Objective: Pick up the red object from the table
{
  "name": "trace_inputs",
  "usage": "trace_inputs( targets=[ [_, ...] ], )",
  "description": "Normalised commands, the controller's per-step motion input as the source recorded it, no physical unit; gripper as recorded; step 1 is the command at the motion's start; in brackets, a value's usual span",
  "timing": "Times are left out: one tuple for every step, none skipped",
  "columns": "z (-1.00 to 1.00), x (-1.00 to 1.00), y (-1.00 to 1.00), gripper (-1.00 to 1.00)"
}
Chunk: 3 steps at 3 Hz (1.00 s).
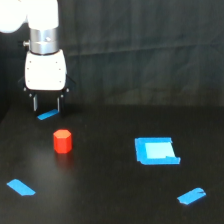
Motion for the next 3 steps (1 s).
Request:
trace_inputs(
  targets=[
    [-0.07, 0.29, -0.56, 0.96],
    [-0.18, 0.16, -0.78, 0.92],
    [-0.24, 0.35, -0.91, 1.00]
  ],
)
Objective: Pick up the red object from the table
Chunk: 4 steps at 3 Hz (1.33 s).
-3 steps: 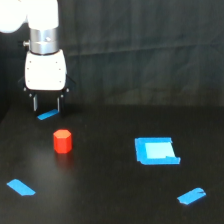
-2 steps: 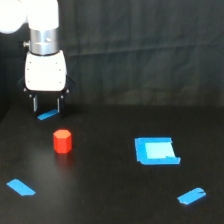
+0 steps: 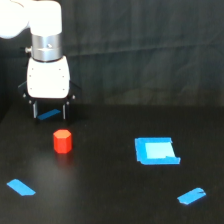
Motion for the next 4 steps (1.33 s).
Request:
trace_inputs(
  targets=[
    [-0.13, 0.35, -0.94, 1.00],
    [-0.25, 0.33, -0.88, 0.99],
    [-0.07, 0.31, -0.89, 1.00],
    [-0.16, 0.21, -0.73, 1.00]
  ],
)
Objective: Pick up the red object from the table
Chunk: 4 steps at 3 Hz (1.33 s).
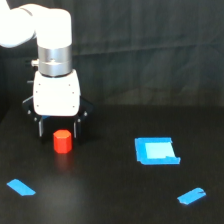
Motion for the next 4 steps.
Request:
trace_inputs(
  targets=[
    [-0.28, 0.08, -0.46, 0.80],
    [-0.33, -0.02, 0.15, -0.93],
    [-0.04, 0.03, 0.03, -1.00],
    [-0.04, 0.12, -0.03, -0.95]
  ],
)
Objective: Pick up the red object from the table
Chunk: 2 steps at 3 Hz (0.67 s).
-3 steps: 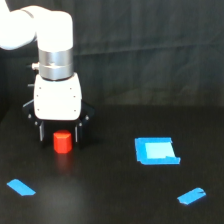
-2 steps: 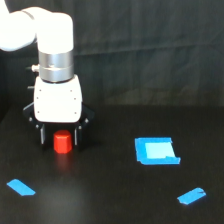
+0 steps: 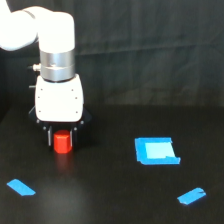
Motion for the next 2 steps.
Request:
trace_inputs(
  targets=[
    [0.16, 0.05, -0.06, -0.91],
    [0.95, 0.27, -0.21, -1.00]
  ],
)
